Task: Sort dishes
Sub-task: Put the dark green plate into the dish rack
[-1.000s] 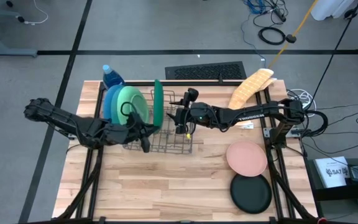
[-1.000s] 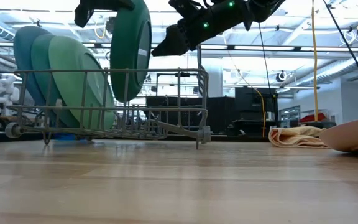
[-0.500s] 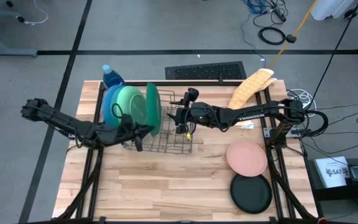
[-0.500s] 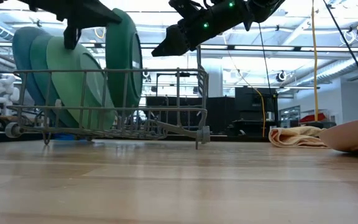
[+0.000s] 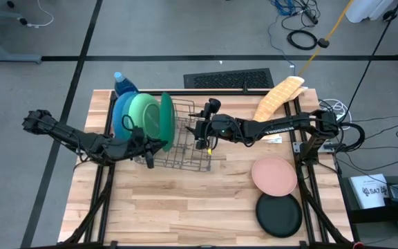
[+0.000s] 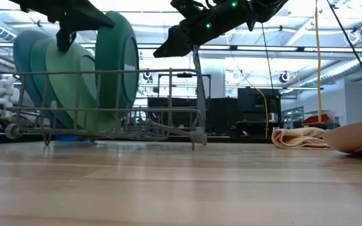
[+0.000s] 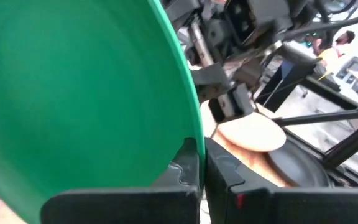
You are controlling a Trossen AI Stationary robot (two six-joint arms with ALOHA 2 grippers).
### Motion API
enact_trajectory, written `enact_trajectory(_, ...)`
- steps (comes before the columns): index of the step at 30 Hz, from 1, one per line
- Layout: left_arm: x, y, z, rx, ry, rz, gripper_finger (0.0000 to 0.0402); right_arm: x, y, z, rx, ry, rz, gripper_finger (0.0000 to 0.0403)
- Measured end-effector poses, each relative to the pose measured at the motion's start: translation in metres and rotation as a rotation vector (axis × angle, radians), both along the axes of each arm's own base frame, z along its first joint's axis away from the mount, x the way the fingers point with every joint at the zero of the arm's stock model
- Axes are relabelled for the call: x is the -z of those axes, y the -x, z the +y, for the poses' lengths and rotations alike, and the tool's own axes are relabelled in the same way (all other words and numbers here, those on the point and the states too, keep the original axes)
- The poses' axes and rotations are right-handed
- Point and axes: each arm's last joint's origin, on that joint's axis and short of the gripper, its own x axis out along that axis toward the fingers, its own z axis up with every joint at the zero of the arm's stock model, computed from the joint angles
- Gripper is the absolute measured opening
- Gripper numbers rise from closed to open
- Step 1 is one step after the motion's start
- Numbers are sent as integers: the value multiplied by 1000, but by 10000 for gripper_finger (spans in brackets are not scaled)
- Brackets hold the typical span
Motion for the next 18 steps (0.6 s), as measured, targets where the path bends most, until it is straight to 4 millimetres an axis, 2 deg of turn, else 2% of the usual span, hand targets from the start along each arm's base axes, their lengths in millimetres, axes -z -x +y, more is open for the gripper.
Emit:
enact_trajectory(9, 3, 1, 1, -29, -2, 28, 5, 0, 0, 0, 0, -4, 0, 228)
enact_trajectory(18, 4, 1, 1, -20, -17, 41, 70, 2, 0, 5, -55, 14, 28, 228)
